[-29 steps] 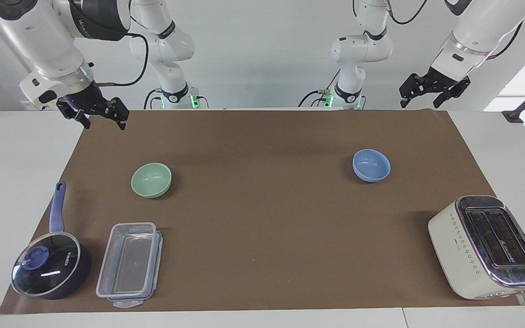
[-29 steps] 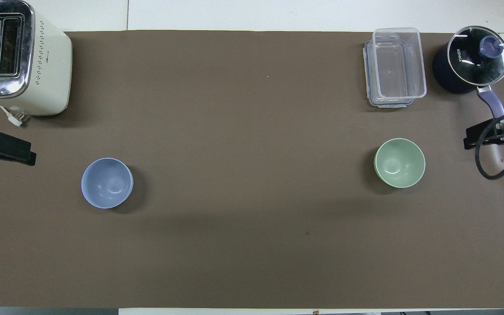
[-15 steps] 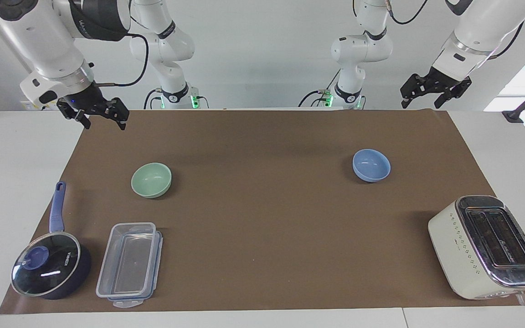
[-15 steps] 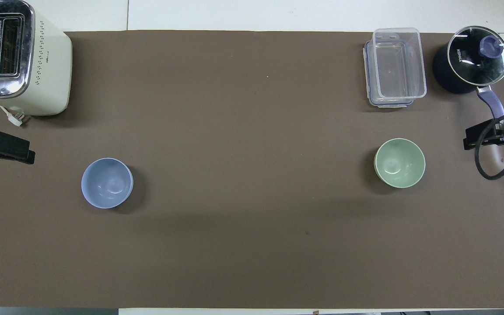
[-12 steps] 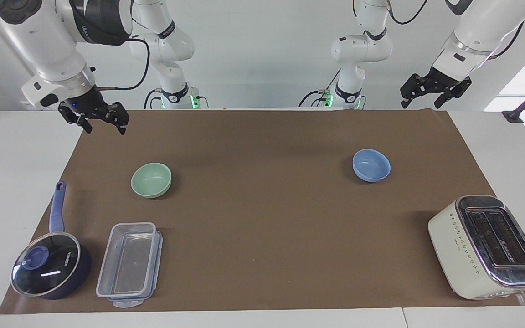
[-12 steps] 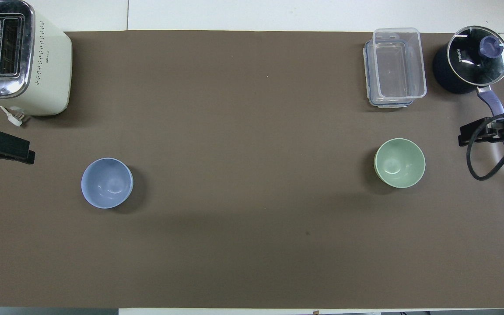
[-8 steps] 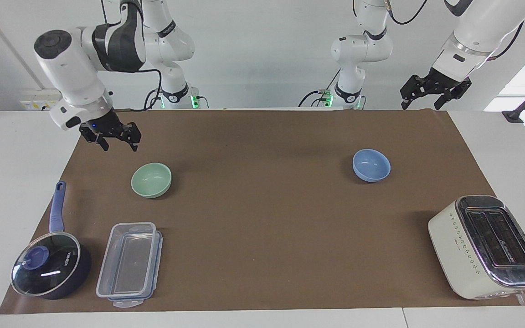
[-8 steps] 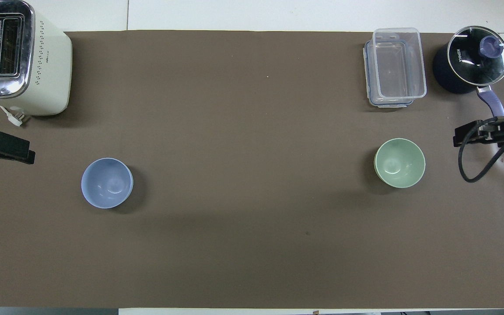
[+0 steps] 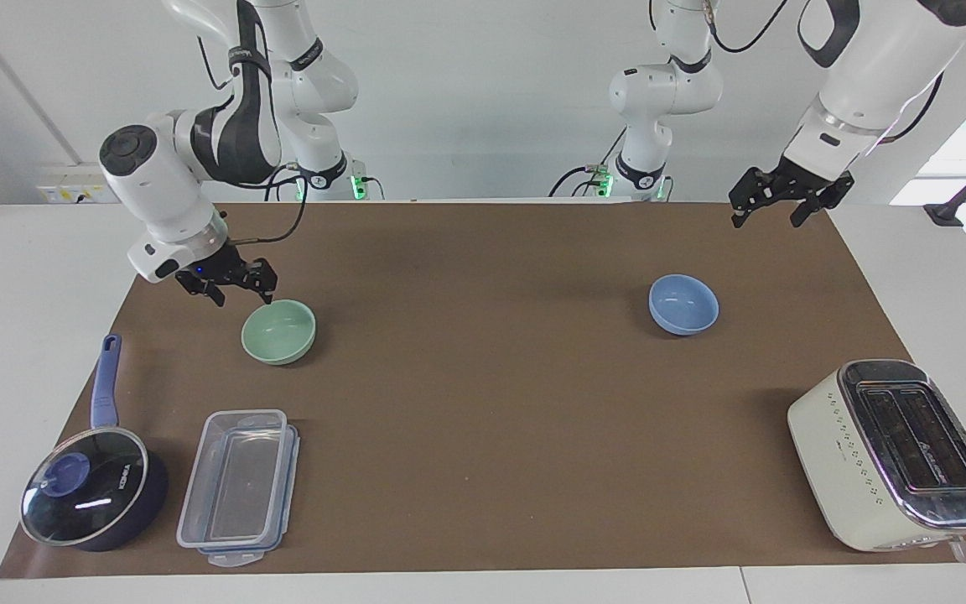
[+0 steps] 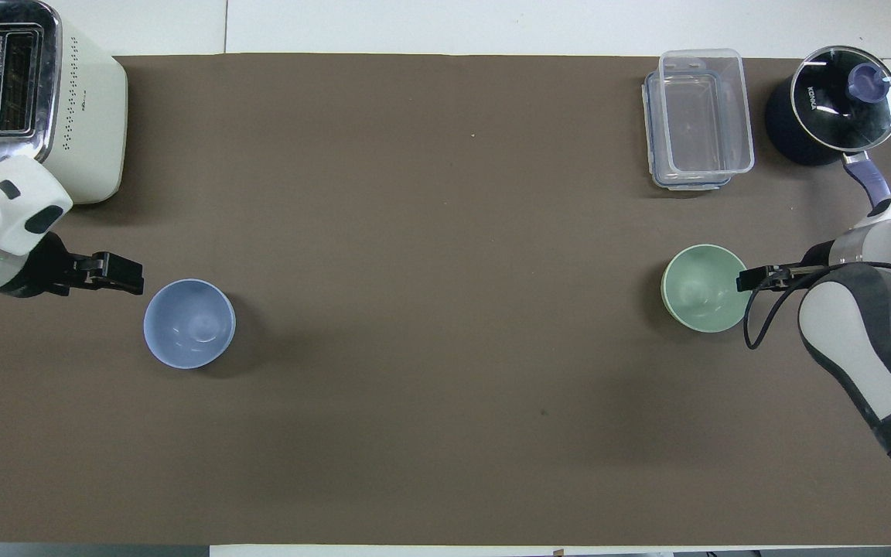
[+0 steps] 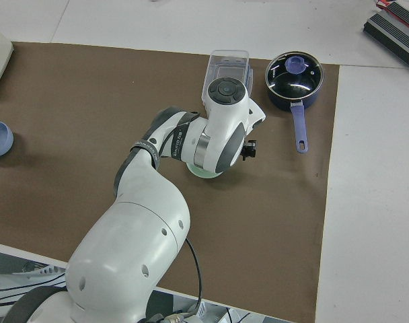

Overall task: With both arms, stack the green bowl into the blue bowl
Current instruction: 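Reach the left gripper to the blue bowl while the right gripper reaches the green bowl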

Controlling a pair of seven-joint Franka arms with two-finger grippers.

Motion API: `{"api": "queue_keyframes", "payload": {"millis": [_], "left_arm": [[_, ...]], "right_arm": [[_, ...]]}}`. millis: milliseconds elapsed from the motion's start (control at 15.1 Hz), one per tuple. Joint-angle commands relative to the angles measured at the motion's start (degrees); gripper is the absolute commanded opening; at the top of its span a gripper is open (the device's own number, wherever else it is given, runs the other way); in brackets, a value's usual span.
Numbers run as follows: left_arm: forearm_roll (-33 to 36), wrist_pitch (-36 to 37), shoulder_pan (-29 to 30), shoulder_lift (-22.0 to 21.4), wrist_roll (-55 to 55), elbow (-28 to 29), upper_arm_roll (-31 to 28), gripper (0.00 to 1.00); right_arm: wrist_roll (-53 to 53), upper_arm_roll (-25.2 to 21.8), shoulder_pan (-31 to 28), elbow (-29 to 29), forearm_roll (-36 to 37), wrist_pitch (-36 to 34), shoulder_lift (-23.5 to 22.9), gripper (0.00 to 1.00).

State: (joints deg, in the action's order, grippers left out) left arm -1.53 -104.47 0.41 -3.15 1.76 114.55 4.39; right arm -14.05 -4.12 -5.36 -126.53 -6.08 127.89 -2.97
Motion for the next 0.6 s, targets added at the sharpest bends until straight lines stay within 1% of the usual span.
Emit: {"api": "queue_keyframes", "payload": {"millis": [0, 133, 265, 398, 531], "left_arm": [[-0.6, -8.8, 2.0, 0.0, 5.2, 8.8, -0.1, 1.00], [-0.6, -14.8, 2.2, 0.9, 6.2, 13.0, -0.1, 1.00], [-0.6, -17.2, 2.3, 2.0, 6.3, 13.8, -0.1, 1.00], [-0.6, -18.2, 3.3, 3.2, 8.7, 13.9, -0.1, 1.00], [-0.6, -20.5, 4.2, 3.5, 10.5, 15.3, -0.1, 1.00]], "right_arm": [[-1.1, 0.5, 0.3, -3.2, -2.1, 3.8, 0.4, 0.83], [-1.2, 0.5, 0.3, -3.3, -2.2, 4.8, -0.8, 0.74], [-1.8, 0.5, 0.3, -3.3, -2.3, 4.9, -1.7, 0.68], [-1.9, 0.5, 0.5, -3.3, -2.4, 4.9, -1.8, 0.66], [-1.9, 0.5, 0.6, -3.6, -2.4, 5.0, -1.7, 0.64]]}}
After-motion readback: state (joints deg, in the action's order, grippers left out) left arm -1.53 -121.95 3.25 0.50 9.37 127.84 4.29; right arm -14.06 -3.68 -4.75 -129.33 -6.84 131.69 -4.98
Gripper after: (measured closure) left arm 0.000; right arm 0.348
